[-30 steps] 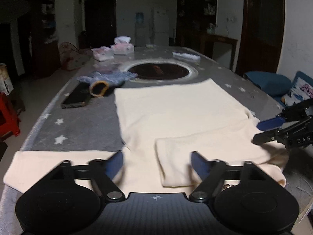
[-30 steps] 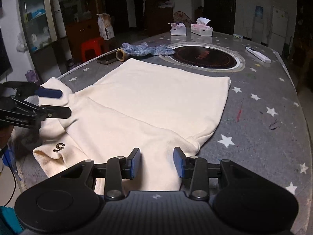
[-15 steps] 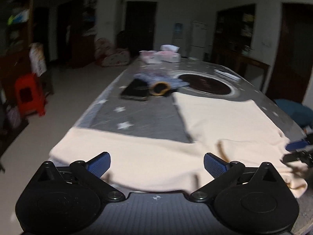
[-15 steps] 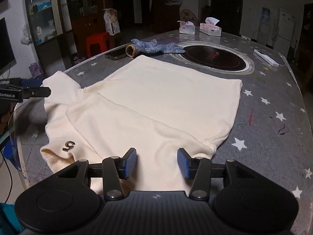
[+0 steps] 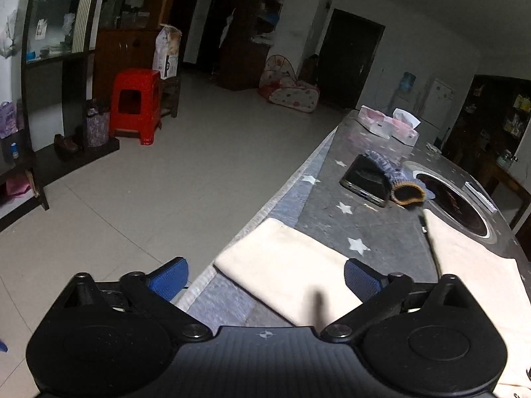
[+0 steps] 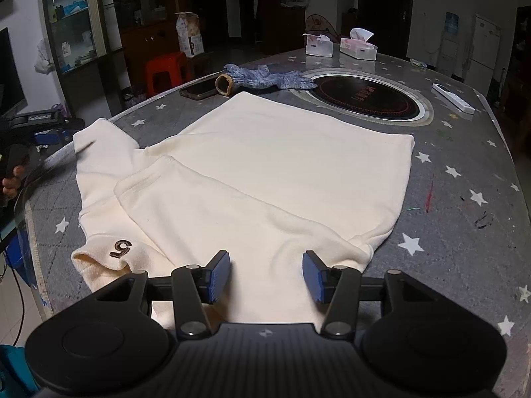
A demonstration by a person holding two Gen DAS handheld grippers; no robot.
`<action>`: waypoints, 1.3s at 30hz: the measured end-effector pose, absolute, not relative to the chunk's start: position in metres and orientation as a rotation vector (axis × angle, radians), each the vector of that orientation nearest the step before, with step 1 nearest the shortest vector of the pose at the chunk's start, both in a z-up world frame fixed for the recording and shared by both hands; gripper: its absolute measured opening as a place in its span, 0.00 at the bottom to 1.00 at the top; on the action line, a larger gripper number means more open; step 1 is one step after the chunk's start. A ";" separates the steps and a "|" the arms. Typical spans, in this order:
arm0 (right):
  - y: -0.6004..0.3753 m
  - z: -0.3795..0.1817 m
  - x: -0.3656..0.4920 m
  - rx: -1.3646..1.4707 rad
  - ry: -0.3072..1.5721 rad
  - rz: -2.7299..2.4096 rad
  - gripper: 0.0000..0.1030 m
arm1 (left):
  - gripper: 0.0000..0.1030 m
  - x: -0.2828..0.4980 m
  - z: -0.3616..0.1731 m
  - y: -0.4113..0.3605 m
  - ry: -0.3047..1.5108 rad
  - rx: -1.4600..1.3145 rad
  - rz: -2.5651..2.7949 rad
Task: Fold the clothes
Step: 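Grasp the other sleeve with the left gripper and fold it across the body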
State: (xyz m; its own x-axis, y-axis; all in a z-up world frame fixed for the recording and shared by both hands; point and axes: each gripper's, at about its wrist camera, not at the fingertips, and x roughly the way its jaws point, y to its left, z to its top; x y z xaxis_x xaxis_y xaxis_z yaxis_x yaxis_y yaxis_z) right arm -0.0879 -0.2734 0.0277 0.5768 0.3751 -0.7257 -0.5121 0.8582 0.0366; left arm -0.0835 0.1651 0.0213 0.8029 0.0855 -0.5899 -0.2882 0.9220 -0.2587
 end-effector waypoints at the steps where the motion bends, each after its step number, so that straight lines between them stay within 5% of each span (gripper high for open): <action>1: -0.273 0.028 -0.088 -0.185 0.802 0.523 0.48 | 0.83 -0.082 0.020 0.166 0.615 -0.348 0.196; 14: -0.272 0.027 -0.086 -0.175 0.803 0.522 0.48 | 0.58 -0.080 0.015 0.164 0.606 -0.338 0.245; 17: -0.273 0.027 -0.087 -0.170 0.802 0.522 0.48 | 0.44 -0.079 0.014 0.164 0.606 -0.324 0.261; 19: -0.273 0.027 -0.087 -0.167 0.800 0.522 0.48 | 0.21 -0.079 0.014 0.165 0.606 -0.321 0.271; 21: -0.274 0.027 -0.088 -0.163 0.795 0.522 0.48 | 0.13 -0.080 0.017 0.168 0.600 -0.355 0.252; 39: -0.301 0.040 -0.095 -0.069 0.740 0.505 0.48 | 0.06 -0.085 0.102 0.003 0.475 -0.363 -0.463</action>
State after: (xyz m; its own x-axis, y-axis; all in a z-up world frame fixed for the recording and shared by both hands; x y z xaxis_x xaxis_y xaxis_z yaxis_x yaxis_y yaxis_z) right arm -0.0950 -0.3014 0.0400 0.6254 0.4155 -0.6605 -0.4634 0.8788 0.1140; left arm -0.0848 0.0030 0.1016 0.7903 -0.5019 -0.3514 0.3376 0.8354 -0.4338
